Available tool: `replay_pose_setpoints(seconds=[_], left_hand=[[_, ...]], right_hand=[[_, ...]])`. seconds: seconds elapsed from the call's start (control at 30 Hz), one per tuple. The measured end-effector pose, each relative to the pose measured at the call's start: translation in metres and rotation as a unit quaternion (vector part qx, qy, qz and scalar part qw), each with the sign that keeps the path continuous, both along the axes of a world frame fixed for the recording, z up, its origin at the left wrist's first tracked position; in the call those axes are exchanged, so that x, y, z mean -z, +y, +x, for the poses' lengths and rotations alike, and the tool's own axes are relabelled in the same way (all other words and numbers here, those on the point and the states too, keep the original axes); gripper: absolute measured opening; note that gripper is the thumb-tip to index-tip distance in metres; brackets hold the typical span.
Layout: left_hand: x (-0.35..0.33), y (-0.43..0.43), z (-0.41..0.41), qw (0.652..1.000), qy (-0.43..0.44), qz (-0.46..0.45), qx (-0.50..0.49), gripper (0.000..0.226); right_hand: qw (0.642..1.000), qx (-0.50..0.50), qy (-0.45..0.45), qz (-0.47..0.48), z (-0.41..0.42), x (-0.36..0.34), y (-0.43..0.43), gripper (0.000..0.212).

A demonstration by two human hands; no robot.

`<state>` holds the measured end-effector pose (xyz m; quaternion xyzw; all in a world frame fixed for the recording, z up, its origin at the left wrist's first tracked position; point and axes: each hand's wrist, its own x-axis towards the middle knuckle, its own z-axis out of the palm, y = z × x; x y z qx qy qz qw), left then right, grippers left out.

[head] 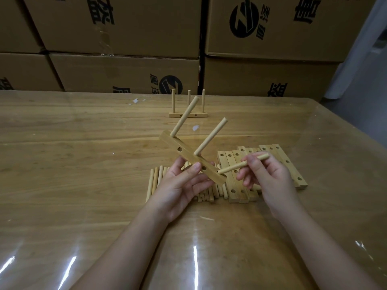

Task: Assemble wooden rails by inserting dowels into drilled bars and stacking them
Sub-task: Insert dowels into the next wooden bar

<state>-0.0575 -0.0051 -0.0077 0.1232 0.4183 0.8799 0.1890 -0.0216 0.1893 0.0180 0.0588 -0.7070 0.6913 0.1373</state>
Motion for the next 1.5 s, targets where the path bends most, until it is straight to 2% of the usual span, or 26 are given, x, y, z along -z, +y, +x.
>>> replay_pose_setpoints(seconds=[0.3, 0.43, 1.03, 1.2, 1.37, 1.5], left_hand=[[0.002, 0.001, 0.000, 0.999, 0.012, -0.032, 0.015, 0.040], [0.003, 0.002, 0.001, 0.999, 0.015, -0.042, 0.027, 0.047], [-0.002, 0.002, 0.005, 0.998, 0.015, -0.045, 0.036, 0.047], [-0.002, 0.002, 0.004, 0.999, -0.001, -0.013, 0.031, 0.041], [-0.001, 0.001, 0.002, 1.000, -0.011, 0.018, 0.010, 0.034], [-0.001, 0.000, 0.001, 1.000, -0.018, 0.023, 0.001, 0.039]], right_hand=[[0.997, 0.012, 0.034, 0.066, 0.003, -0.003, -0.001, 0.023], [0.997, 0.009, 0.036, 0.075, 0.004, -0.004, -0.002, 0.024], [0.994, 0.007, 0.052, 0.101, 0.006, -0.004, -0.006, 0.027], [0.995, -0.011, 0.038, 0.088, 0.006, -0.001, -0.006, 0.027], [0.992, -0.041, -0.003, 0.119, 0.006, 0.004, -0.008, 0.033], [0.985, -0.051, -0.022, 0.161, 0.006, 0.008, -0.012, 0.017]])
